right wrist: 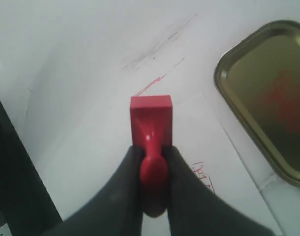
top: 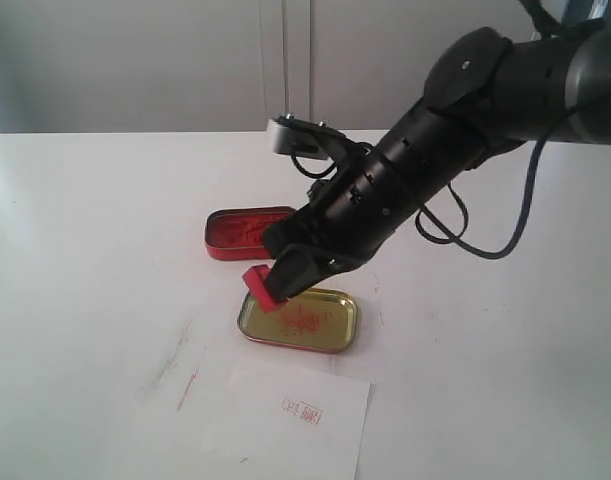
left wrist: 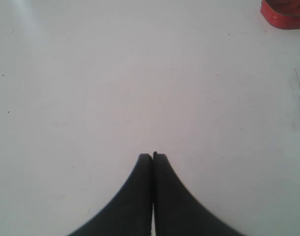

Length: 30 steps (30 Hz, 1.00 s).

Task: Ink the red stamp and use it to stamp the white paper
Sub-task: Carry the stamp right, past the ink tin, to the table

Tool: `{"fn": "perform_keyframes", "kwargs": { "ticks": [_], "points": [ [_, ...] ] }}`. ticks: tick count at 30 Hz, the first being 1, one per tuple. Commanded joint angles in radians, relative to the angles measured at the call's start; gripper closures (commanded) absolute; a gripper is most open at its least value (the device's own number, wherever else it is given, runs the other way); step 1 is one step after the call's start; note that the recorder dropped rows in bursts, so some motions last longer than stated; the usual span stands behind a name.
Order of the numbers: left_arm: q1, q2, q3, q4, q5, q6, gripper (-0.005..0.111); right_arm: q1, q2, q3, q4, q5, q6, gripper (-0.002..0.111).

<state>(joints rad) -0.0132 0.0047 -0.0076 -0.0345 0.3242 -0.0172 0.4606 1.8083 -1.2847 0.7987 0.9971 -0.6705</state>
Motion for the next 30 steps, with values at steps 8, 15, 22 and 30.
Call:
{"fn": "perform_keyframes", "kwargs": {
  "ticks": [8, 15, 22, 30],
  "points": [
    [0.002, -0.005, 0.008, -0.002, 0.009, -0.004, 0.107, -0.218, -0.011, 0.091, 0.215, 0.012, -0.205, 0.108],
    [0.002, -0.005, 0.008, -0.002, 0.009, -0.004, 0.107, -0.306, 0.034, 0.091, 0.350, 0.011, -0.300, 0.108],
    [0.002, -0.005, 0.008, -0.002, 0.009, -0.004, 0.107, -0.376, 0.125, 0.089, 0.484, 0.023, -0.351, 0.108],
    [0.002, -0.005, 0.008, -0.002, 0.009, -0.004, 0.107, -0.383, 0.225, 0.089, 0.590, 0.029, -0.396, 0.108]
  ]
}}
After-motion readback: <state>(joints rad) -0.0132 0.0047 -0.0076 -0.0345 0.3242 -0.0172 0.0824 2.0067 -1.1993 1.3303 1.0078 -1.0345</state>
